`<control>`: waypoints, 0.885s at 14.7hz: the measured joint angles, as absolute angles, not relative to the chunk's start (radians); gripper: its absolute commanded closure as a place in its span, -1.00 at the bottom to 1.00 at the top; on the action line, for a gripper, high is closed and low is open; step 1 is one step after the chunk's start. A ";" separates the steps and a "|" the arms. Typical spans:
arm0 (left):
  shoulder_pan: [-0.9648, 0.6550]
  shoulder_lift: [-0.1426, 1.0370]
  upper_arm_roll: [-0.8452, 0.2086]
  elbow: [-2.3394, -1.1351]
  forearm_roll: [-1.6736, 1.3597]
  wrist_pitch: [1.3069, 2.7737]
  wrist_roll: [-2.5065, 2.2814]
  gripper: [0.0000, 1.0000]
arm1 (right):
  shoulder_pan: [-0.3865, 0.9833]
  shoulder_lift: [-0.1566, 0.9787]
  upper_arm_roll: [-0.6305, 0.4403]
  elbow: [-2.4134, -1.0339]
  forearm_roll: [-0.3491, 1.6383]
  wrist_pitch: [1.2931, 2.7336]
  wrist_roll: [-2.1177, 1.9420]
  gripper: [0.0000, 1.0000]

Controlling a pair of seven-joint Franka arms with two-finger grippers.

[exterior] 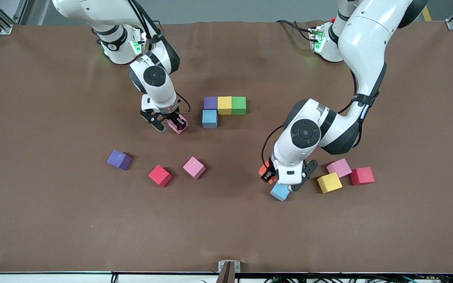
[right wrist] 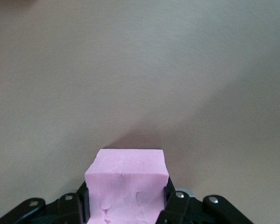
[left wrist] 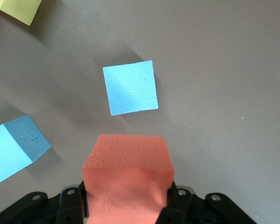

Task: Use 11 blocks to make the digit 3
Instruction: 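Grasp the pink cube with the right gripper, then carry the pink cube with the right gripper toward the blue cube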

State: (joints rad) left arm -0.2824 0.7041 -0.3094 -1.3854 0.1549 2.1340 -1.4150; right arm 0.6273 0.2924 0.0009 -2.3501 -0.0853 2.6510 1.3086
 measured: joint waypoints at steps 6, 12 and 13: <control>-0.281 0.704 -0.309 -1.385 0.155 2.134 -1.415 0.96 | 0.628 0.300 0.009 -2.140 -0.085 2.434 1.020 0.71; -0.279 0.703 -0.309 -1.382 0.155 2.117 -1.415 0.96 | 0.652 0.431 0.062 -1.885 -0.085 2.337 0.940 0.71; -0.279 0.703 -0.309 -1.382 0.155 2.116 -1.415 0.96 | 0.661 0.460 0.067 -1.854 -0.085 2.337 0.937 0.71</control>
State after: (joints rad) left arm -0.2789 0.7030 -0.3092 -1.3822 0.1549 2.1163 -1.4148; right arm 0.6606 0.4595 0.0666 -1.8540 -0.0851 2.3371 0.9367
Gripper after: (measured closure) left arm 0.441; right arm 0.436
